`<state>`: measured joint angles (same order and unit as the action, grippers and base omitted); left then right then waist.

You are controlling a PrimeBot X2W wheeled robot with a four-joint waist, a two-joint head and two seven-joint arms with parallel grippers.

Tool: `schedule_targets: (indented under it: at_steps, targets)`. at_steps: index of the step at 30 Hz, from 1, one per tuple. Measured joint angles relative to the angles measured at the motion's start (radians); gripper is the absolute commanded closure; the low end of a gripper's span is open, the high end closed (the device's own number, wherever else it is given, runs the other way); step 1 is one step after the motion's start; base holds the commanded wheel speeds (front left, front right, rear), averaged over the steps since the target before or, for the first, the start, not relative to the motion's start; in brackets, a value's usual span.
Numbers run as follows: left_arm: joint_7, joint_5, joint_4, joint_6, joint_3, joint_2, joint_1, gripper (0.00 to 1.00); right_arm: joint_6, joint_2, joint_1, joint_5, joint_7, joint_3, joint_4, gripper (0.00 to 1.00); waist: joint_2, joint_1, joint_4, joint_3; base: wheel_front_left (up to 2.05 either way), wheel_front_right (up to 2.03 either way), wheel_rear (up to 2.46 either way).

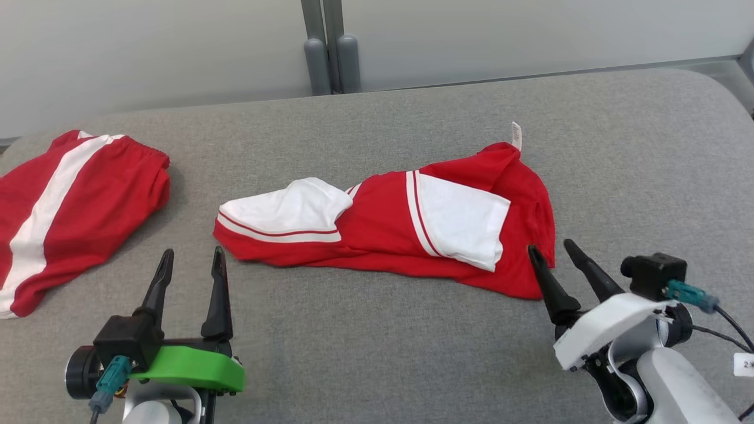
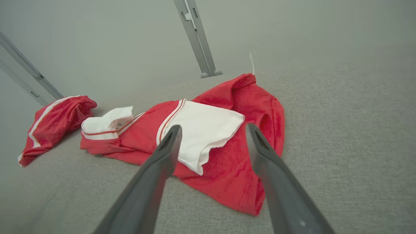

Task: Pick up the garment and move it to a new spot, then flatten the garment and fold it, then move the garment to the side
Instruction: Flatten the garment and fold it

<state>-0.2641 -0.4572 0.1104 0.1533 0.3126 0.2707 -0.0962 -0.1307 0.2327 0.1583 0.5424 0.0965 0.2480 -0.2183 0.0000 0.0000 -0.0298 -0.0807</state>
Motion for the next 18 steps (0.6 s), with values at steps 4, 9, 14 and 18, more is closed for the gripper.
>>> schedule_targets:
  at_steps: [4, 9, 14, 18]
  targets:
    - [0.007, 0.002, -0.005, 0.001, 0.000, 0.008, -0.006, 0.00, 0.000, -0.013, 0.063, 0.033, -0.175, -0.002, -0.093, 0.00, 0.0000, 0.0000, 0.025, -0.009, 0.00, 0.00, 0.00]
    - [0.012, 0.002, -0.004, 0.001, 0.010, 0.008, -0.014, 0.00, 0.000, -0.053, 0.142, 0.069, -0.308, -0.040, -0.174, 0.00, 0.0000, 0.0000, 0.057, -0.022, 0.00, 0.00, 0.00]
    - [0.016, 0.002, 0.005, 0.000, 0.017, 0.002, -0.029, 0.00, 0.000, -0.079, 0.173, 0.078, -0.353, -0.071, -0.233, 0.00, 0.0000, 0.0000, 0.088, -0.039, 0.00, 0.00, 0.00]
    - [0.016, 0.001, 0.012, -0.001, 0.018, 0.001, -0.038, 0.00, 0.000, -0.087, 0.184, 0.077, -0.338, -0.069, -0.244, 0.80, 0.0000, 0.0000, 0.107, -0.052, 0.00, 0.00, 0.00]
